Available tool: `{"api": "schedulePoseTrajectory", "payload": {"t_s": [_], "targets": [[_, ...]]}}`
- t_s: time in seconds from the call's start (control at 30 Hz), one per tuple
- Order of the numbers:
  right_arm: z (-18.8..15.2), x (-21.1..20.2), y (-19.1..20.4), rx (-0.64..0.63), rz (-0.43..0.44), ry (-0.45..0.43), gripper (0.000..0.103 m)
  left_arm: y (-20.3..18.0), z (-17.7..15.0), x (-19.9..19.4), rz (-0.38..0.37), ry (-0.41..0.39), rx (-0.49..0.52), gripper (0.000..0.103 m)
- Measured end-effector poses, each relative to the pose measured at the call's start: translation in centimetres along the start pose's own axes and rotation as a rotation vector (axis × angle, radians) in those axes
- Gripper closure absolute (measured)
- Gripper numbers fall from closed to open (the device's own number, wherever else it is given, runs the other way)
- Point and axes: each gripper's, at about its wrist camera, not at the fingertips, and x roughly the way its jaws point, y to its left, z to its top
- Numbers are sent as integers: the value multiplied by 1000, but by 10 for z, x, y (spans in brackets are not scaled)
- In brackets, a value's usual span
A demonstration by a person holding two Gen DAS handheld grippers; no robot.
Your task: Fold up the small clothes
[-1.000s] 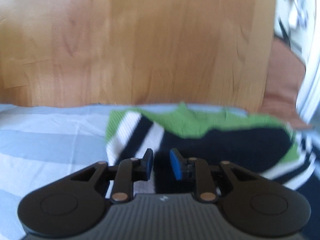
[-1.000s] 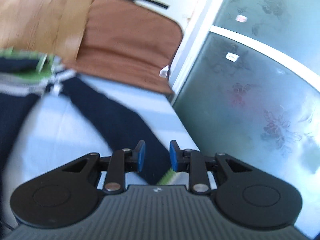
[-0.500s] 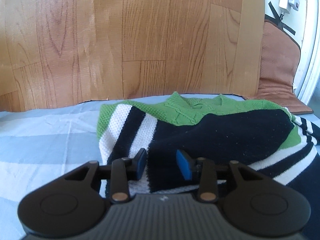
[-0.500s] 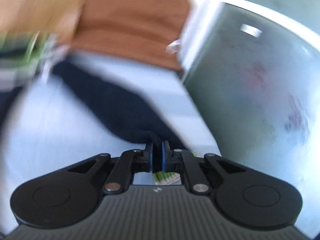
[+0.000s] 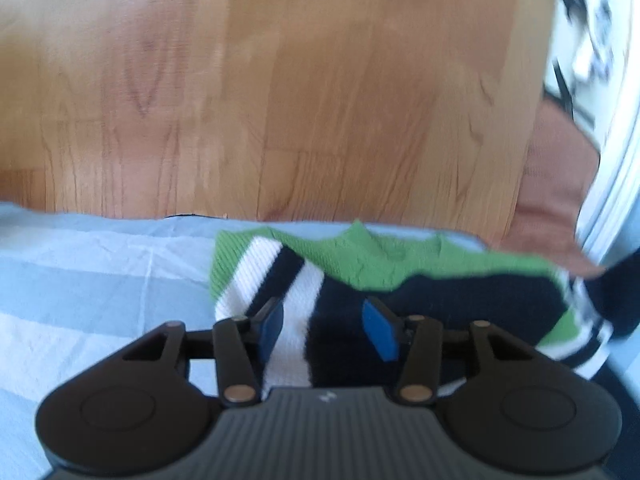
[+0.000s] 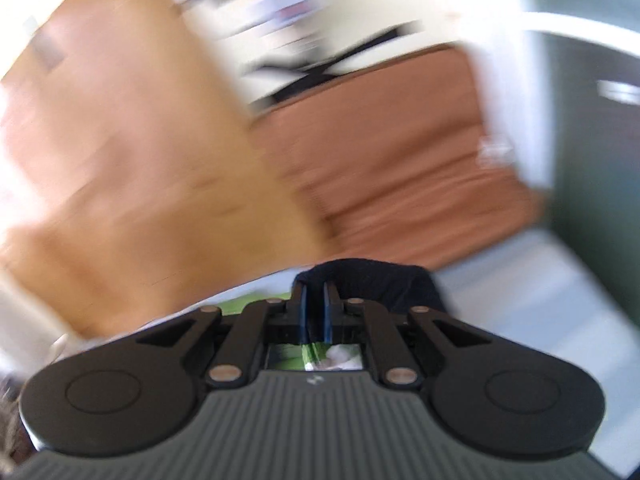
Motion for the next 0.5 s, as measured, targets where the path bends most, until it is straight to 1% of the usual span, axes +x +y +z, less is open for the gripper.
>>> {"api": "schedulePoseTrajectory", "payload": {"t_s": [0.07,0.17,0.23,0.3,0.37,0.4,0.43,0.47,0.5], "targets": [[-3,29,47,-51,80,44,92,13,6,-5,-20,-17,-73,58],[-7,75,105,-117,172,100,92,34,13,-8,-24,-38,-176,57],[-18,110,146,-161,223,149,92,49,16,-7,-42,-35,-251,56],[-29,150,174,-181,263,214,92,65,18,-4,-75,-21,-329,55],[-43,182,193,-186,300,294,81,74,18,0,-93,-8,-367,55],[-47,195,199,-188,347,350,78,76,18,1,-93,-4,-372,55],[-48,200,201,-186,378,376,70,77,18,2,-91,-1,-372,55],[-49,194,200,-177,386,356,66,77,18,3,-93,1,-371,55],[-46,187,194,-176,394,312,66,76,17,4,-99,2,-367,55]]}}
